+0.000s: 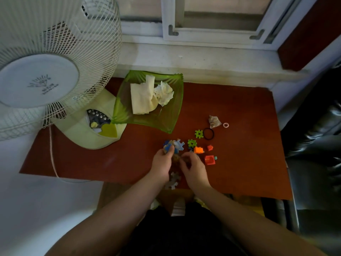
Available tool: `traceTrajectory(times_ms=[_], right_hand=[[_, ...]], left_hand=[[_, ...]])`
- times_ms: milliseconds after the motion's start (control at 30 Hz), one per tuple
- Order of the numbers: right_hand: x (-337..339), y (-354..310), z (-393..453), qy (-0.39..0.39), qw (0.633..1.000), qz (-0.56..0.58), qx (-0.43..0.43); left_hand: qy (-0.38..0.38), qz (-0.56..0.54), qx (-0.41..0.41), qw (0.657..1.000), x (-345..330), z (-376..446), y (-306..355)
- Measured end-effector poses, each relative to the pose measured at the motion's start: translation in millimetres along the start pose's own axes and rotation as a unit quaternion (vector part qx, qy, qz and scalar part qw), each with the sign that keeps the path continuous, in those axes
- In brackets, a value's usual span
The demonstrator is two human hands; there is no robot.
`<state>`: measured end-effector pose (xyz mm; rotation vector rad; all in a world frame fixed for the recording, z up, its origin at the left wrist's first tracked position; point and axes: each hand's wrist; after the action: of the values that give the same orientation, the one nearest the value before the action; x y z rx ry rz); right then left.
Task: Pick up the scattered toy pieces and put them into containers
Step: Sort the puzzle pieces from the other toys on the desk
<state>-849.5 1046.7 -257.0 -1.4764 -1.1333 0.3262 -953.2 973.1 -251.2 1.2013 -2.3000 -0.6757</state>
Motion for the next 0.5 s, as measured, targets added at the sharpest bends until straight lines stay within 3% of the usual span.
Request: traceTrajectory(times_ms=[133, 300, 400, 500], right_hand=[[3, 9, 8, 0.026, 0.997, -0.066, 0.042], [-3, 24, -2, 0.044, 0.955, -0.263, 0.131], [-12, 24, -18, -0.011, 0.932, -0.301, 0.203], [-21, 19, -23, -0.099, 0.918, -0.349, 0.158]], left_hand=[[0.044, 0.006, -0.027, 0.999, 31, 8, -8], [0.015, -0.145, 0.0, 0.989, 63, 11, -17], [-0.018, -0.155, 0.008, 0.988, 80, 7, -17], [-0.051, -0.12, 0.008, 0.991, 92, 7, -26]])
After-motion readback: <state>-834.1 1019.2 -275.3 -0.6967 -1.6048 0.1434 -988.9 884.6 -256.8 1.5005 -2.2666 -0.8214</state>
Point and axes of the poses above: each hand's wrist, its own z-axis towards the middle knuckle, its own x-axis out of the back of the hand, y = z × x, and after that the axes turned 8 degrees about z, right-handed
